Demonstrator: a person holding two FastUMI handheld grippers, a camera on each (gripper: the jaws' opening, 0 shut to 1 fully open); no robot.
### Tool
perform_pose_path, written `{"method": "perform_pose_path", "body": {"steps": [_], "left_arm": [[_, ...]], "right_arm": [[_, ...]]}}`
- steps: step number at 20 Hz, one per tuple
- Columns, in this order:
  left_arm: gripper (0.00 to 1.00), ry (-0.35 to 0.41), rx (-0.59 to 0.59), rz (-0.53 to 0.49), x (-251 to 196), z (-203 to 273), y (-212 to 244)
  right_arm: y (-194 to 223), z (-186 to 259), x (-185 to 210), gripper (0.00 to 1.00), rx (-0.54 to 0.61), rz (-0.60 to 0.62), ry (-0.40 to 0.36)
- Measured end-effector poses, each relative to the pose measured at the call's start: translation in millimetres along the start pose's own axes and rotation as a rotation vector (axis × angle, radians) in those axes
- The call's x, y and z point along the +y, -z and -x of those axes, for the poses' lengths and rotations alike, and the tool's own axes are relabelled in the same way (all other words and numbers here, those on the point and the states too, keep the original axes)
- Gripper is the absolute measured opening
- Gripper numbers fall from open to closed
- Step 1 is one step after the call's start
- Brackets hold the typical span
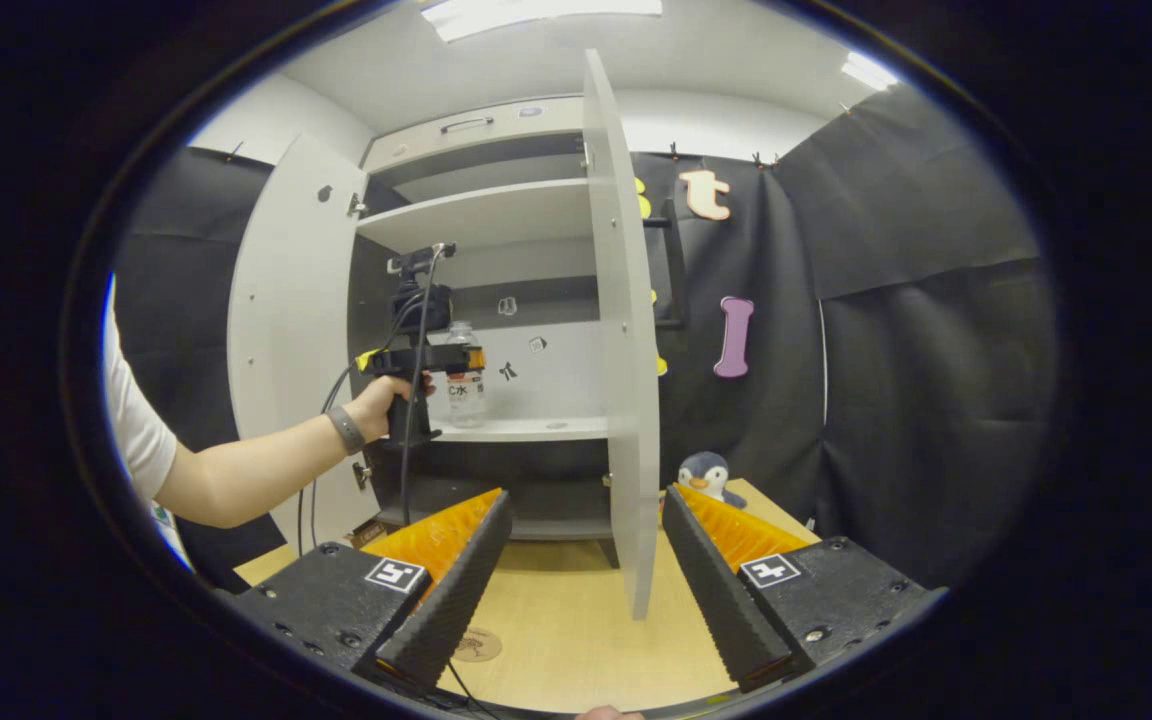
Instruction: Grasp the bottle in the cabinet with the left hand and place it on the coaster, then close the right door with the right hand and the left door with the left hand.
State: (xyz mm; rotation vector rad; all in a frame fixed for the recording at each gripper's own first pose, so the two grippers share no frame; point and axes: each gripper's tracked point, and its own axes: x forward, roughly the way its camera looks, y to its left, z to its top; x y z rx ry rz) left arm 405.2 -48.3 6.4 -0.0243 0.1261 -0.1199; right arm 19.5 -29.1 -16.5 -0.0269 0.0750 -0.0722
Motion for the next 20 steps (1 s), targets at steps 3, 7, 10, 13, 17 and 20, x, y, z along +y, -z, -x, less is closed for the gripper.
{"method": "perform_pose_path", "body": {"steps": [3, 7, 10, 13, 17, 20], "left_arm": [[0.79, 0.017, -0.038, -0.003, 0, 24, -17], [0.79, 0.063, -0.075, -0.022, -10, 71, -36], [0.79, 0.104, -0.086, -0.036, -24, 112, -28], [0.79, 0.125, -0.063, -0.039, -34, 153, 2], [0.79, 0.1, -0.018, 0.001, -37, 197, 59], [0.79, 0.069, 0.0, -0.029, -37, 220, 101]], "right_arm": [[-2, 2, 1, 1.0, -0.005, 0.007, -0.006], [-4, 5, 4, 1.0, -0.006, 0.004, -0.029], [-8, 7, 9, 1.0, -0.011, 0.017, -0.057], [-12, 8, 13, 1.0, -0.016, 0.032, -0.079], [-26, 13, 24, 1.0, -0.049, 0.034, -0.123], [-31, 15, 29, 0.99, -0.06, 0.051, -0.15]]}}
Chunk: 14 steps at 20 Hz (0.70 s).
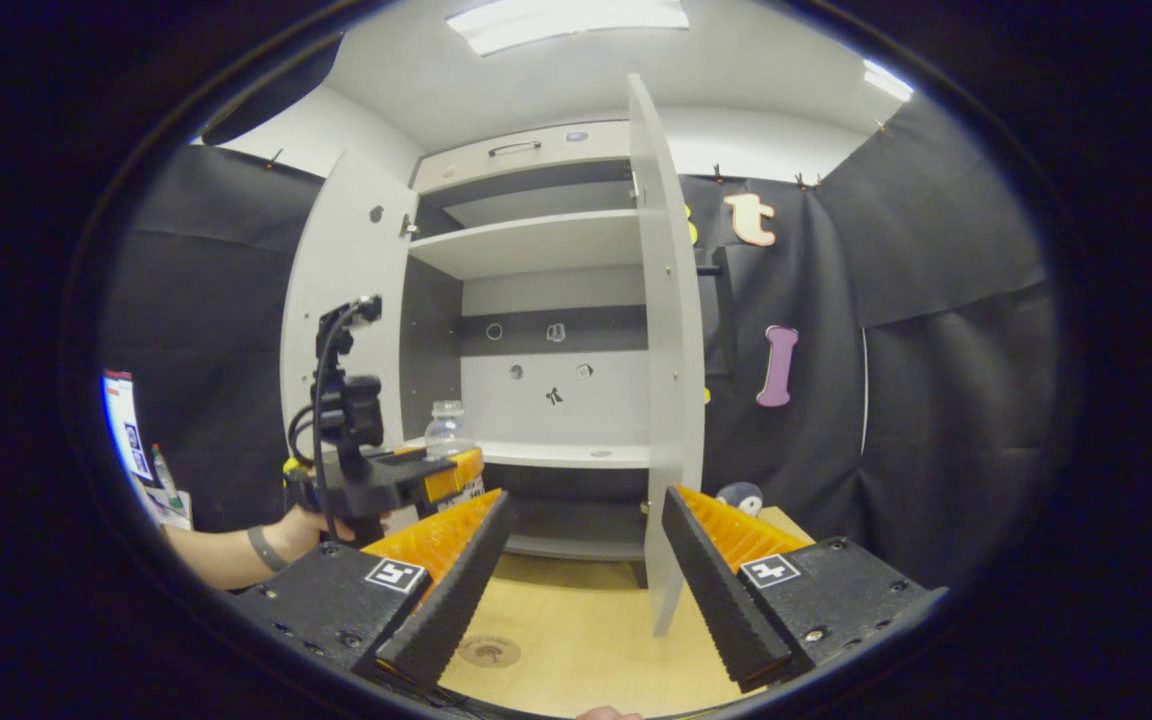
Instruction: Grasp the bottle in the cabinet with the left hand and place it on the coaster, then close the right door with the right hand and the left door with the left hand.
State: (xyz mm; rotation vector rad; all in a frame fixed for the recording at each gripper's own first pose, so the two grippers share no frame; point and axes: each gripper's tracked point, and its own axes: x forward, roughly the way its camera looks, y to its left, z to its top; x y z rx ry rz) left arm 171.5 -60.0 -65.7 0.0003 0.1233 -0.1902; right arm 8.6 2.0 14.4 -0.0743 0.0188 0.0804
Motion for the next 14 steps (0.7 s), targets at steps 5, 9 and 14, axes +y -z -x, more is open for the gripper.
{"method": "perform_pose_path", "body": {"steps": [5, 9, 14], "left_arm": [[0.79, -0.047, -0.012, -0.002, -11, 25, 65], [0.79, -0.039, 0.038, 0.012, -34, 39, 135], [0.83, -0.078, 0.071, -0.018, -42, 62, 189]], "right_arm": [[-1, 2, 6, 1.0, 0.02, -0.016, -0.041], [1, 1, 1, 0.95, 0.042, -0.005, -0.028], [4, -2, 0, 0.96, 0.076, -0.021, -0.024]]}}
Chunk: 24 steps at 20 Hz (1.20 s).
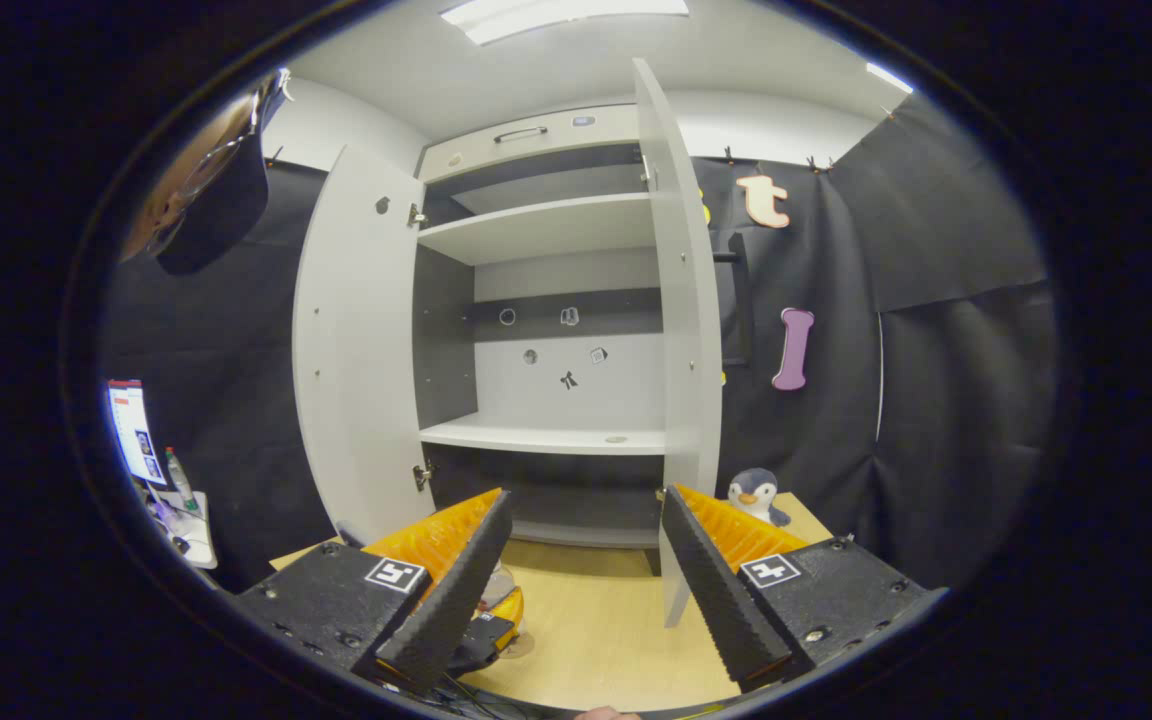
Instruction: Grasp the bottle in the cabinet with the left hand and place it on the coaster, then close the right door with the right hand and the left door with the left hand.
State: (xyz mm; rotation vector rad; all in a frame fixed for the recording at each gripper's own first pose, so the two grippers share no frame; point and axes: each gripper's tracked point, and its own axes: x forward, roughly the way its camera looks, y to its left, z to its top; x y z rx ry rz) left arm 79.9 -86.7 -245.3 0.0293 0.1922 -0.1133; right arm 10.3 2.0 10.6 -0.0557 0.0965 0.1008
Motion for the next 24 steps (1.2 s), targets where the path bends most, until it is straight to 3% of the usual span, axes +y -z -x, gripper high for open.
{"method": "perform_pose_path", "body": {"steps": [1, 7, 8, 10, 15, 17, 18, 22, 23, 24], "left_arm": [[0.79, 0.003, 0.002, -0.006, -2, 2, 6], [0.79, -0.026, -0.037, -0.021, 1, 13, 10], [0.79, -0.02, -0.035, -0.017, 0, 14, 10], [0.79, -0.01, -0.044, -0.015, 0, 16, 8], [0.94, -0.002, -0.088, -0.026, 4, 22, -13], [0.95, -0.008, -0.112, -0.022, 8, 26, -31], [0.94, -0.016, -0.134, -0.023, 11, 29, -44], [0.94, 0.003, -0.201, -0.025, 13, 44, -97], [0.94, 0.008, -0.216, -0.023, 14, 50, -111], [0.94, 0.008, -0.227, -0.024, 14, 54, -125]], "right_arm": [[0, -1, -3, 0.99, 0.007, 0.011, 0.009], [-1, -6, 0, 1.0, 0.027, 0.021, 0.008], [1, -7, 2, 0.96, 0.031, 0.021, 0.005], [2, -8, 5, 1.0, 0.035, 0.019, -0.001], [1, -4, 7, 1.0, 0.027, 0.009, -0.003], [-2, -2, 5, 0.95, 0.015, 0.002, 0.0], [-3, 0, 4, 0.99, 0.007, -0.003, 0.003], [-7, 6, -4, 1.0, -0.033, -0.038, 0.017], [-7, 6, -7, 0.95, -0.038, -0.038, 0.024], [-6, 6, -10, 0.99, -0.043, -0.038, 0.029]]}}
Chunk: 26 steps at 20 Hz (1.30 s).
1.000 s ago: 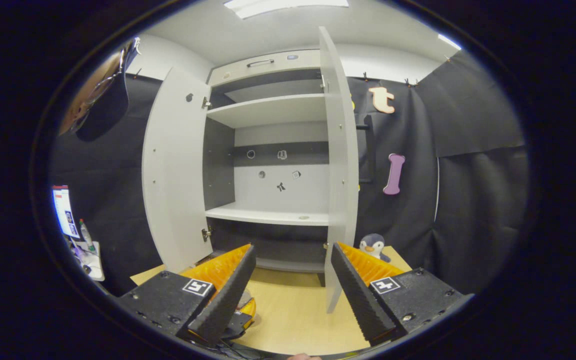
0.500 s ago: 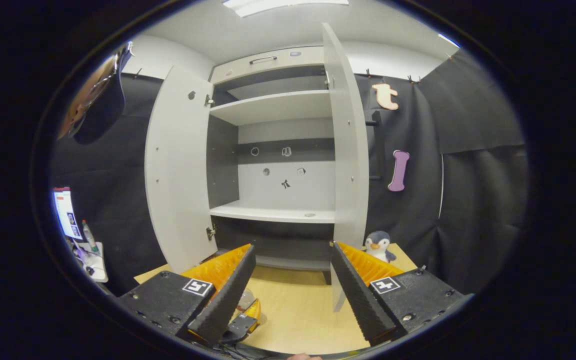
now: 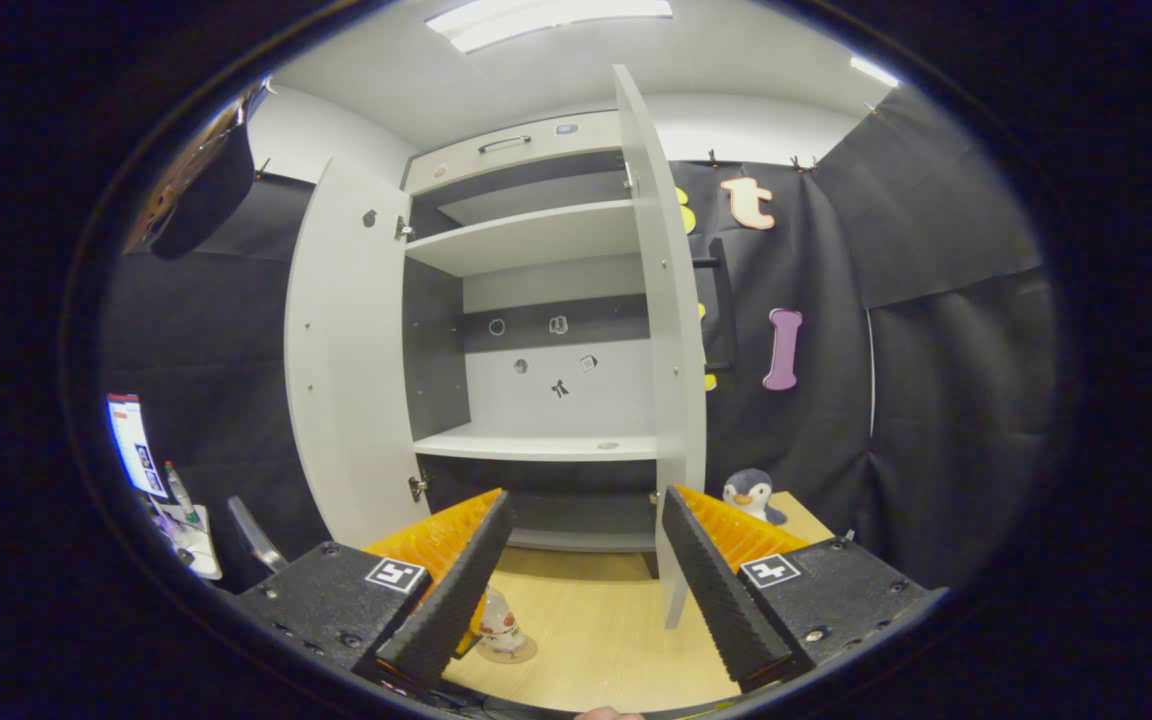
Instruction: Grasp the bottle in the cabinet with the left hand and place it on the coaster, then close the right door with the right hand and the left door with the left hand.
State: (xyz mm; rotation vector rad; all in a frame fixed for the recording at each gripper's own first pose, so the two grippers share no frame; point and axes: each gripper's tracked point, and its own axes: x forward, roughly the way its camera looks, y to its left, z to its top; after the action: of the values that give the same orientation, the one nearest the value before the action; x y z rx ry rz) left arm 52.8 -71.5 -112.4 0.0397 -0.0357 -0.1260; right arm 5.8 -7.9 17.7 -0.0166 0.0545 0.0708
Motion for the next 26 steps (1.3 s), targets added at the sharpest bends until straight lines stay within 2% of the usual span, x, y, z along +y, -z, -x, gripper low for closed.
{"method": "perform_pose_path", "body": {"steps": [4, 5, 6, 7, 8, 9, 11, 13, 14, 15, 16, 17, 18, 20, 22, 23, 26], "left_arm": [[0.94, 0.002, 0.021, -0.031, 4, 2, -36], [0.94, -0.002, 0.021, -0.031, 6, 3, -44], [0.93, -0.032, 0.009, -0.029, 13, 7, -52], [0.95, -0.057, 0.0, -0.02, 17, 10, -59], [0.95, -0.054, 0.008, -0.01, 15, 12, -60], [0.94, -0.045, 0.023, -0.001, 12, 15, -60], [0.93, -0.027, 0.042, 0.01, 6, 20, -63], [0.93, 0.003, 0.042, 0.02, 1, 23, -69], [0.93, 0.02, 0.047, 0.023, -1, 24, -71], [0.93, 0.029, 0.048, 0.024, -1, 24, -72], [0.93, 0.03, 0.05, 0.022, 0, 24, -74], [0.93, 0.029, 0.052, 0.02, 2, 25, -74], [0.93, 0.027, 0.055, 0.018, 4, 25, -75], [0.93, 0.013, 0.063, 0.012, 10, 26, -72], [0.93, -0.008, 0.082, 0.009, 18, 28, -66], [0.93, -0.016, 0.094, 0.01, 21, 30, -63], [0.93, -0.06, 0.091, 0.015, 29, 36, -62]], "right_arm": [[-12, 1, -12, 1.0, -0.039, -0.004, 0.019], [-20, 2, -21, 0.95, -0.059, 0.003, 0.036], [-33, 2, -28, 0.95, -0.081, 0.01, 0.045], [-48, 1, -39, 1.0, -0.112, 0.018, 0.06], [-64, -2, -53, 0.95, -0.142, 0.031, 0.083], [-78, -5, -72, 0.99, -0.161, 0.042, 0.124], [-99, -19, -109, 0.99, -0.178, 0.037, 0.2], [-119, -38, -124, 0.99, -0.2, 0.004, 0.201], [-129, -48, -131, 0.95, -0.219, -0.013, 0.188], [-133, -57, -142, 1.0, -0.213, -0.033, 0.193], [-134, -67, -152, 0.95, -0.206, -0.055, 0.197], [-135, -76, -160, 0.99, -0.203, -0.078, 0.206], [-137, -84, -166, 0.95, -0.203, -0.088, 0.217], [-138, -96, -184, 0.94, -0.201, -0.064, 0.281], [-134, -108, -182, 0.99, -0.186, -0.033, 0.288], [-132, -115, -175, 0.95, -0.179, -0.028, 0.271], [-132, -117, -169, 0.95, -0.219, -0.014, 0.277]]}}
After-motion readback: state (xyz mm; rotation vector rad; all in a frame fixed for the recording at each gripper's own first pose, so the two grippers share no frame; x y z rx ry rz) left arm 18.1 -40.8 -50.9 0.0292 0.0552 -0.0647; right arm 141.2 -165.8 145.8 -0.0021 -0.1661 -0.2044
